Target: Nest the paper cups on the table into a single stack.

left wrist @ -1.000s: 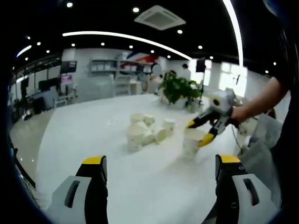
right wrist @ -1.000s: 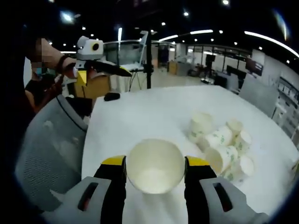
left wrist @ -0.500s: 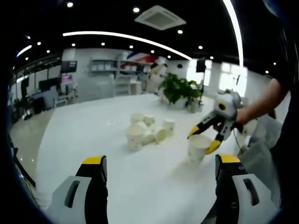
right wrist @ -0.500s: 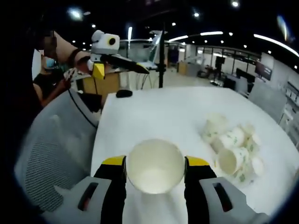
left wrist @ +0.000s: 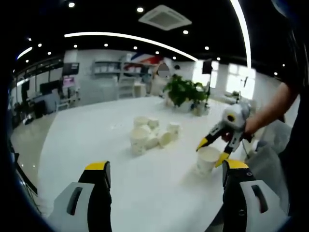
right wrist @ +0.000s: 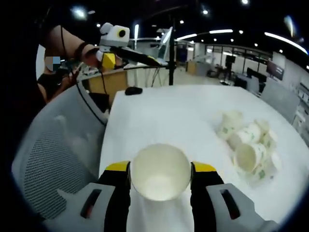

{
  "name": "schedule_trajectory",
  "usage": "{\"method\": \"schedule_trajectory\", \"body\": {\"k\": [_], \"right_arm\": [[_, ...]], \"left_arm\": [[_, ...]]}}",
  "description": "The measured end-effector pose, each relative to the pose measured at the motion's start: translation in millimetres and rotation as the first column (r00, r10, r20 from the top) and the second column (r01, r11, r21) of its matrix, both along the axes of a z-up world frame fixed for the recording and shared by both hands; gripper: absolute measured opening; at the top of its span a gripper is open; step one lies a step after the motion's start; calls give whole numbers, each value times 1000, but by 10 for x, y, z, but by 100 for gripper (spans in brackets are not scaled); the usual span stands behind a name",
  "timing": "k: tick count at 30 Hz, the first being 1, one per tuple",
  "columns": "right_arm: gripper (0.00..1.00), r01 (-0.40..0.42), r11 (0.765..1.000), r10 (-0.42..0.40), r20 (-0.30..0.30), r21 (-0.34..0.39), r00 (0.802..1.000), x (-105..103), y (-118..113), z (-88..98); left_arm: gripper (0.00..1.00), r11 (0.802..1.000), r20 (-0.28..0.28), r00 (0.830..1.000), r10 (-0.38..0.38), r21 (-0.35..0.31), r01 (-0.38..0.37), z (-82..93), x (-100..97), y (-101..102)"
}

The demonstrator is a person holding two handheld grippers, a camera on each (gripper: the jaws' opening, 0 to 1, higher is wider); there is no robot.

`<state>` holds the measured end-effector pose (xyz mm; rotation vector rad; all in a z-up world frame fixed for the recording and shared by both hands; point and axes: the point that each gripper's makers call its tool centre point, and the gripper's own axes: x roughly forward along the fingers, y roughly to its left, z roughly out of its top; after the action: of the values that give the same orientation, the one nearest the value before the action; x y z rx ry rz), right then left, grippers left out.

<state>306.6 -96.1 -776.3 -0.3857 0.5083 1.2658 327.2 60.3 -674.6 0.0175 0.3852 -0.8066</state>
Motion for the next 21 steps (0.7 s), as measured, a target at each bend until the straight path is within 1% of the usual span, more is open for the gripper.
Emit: {"method": "schedule_trajectory", "body": {"k": [15, 20, 21], "right_arm": [[46, 22, 1000, -22, 3, 9, 1000, 14, 24, -71], [46, 24, 1000, -24, 4, -4, 1000, 8, 8, -118], [46, 29, 1000, -29, 3, 5, 1000, 11, 12, -107]], "left_arm": [[97, 1000, -6, 1000, 3, 4, -3, -22, -65, -2], [97, 1000, -9, 1000, 0, 6, 0, -30, -71, -16], [97, 1000, -11, 1000, -3, 6, 3, -33, -73, -17]]}}
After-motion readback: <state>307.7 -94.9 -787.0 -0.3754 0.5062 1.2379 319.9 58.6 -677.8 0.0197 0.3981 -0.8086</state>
